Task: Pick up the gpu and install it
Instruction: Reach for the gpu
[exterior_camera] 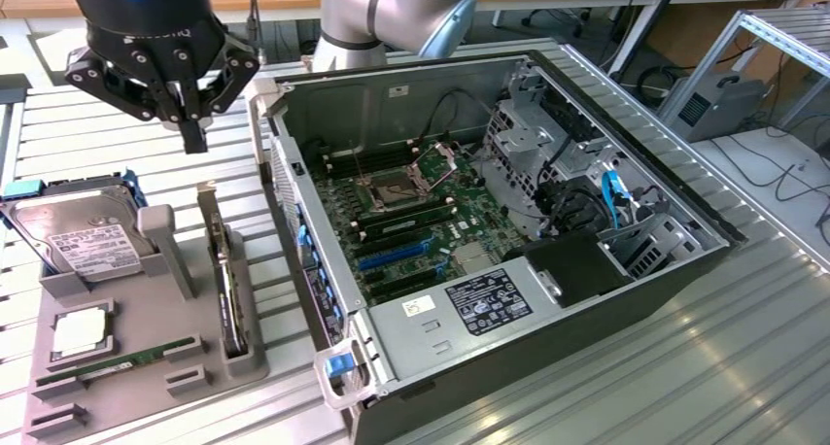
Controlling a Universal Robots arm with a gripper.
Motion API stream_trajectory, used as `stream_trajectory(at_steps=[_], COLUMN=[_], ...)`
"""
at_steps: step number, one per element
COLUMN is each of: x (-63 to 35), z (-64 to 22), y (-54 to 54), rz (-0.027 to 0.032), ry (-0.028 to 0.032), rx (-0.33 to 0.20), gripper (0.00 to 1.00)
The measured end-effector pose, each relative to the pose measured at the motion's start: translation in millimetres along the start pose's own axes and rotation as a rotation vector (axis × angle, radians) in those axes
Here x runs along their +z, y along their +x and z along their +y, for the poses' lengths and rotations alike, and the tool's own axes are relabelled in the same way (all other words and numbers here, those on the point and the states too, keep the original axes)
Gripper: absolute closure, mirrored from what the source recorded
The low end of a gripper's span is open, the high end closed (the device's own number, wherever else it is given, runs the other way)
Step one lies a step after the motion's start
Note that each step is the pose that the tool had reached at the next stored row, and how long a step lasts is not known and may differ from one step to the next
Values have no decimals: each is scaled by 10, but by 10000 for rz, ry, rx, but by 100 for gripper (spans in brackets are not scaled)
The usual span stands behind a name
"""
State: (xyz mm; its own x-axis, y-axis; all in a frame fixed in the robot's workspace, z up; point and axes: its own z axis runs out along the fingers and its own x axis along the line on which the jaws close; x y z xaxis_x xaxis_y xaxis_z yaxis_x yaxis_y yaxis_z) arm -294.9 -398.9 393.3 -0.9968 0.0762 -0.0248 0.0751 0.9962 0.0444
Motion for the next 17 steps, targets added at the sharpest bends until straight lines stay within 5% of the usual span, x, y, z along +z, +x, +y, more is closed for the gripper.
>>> stream_trajectory(at_steps=[17], x=[-2], z=[-7], y=[85], rz=[0], ry=[0], rx=[1], gripper=[89])
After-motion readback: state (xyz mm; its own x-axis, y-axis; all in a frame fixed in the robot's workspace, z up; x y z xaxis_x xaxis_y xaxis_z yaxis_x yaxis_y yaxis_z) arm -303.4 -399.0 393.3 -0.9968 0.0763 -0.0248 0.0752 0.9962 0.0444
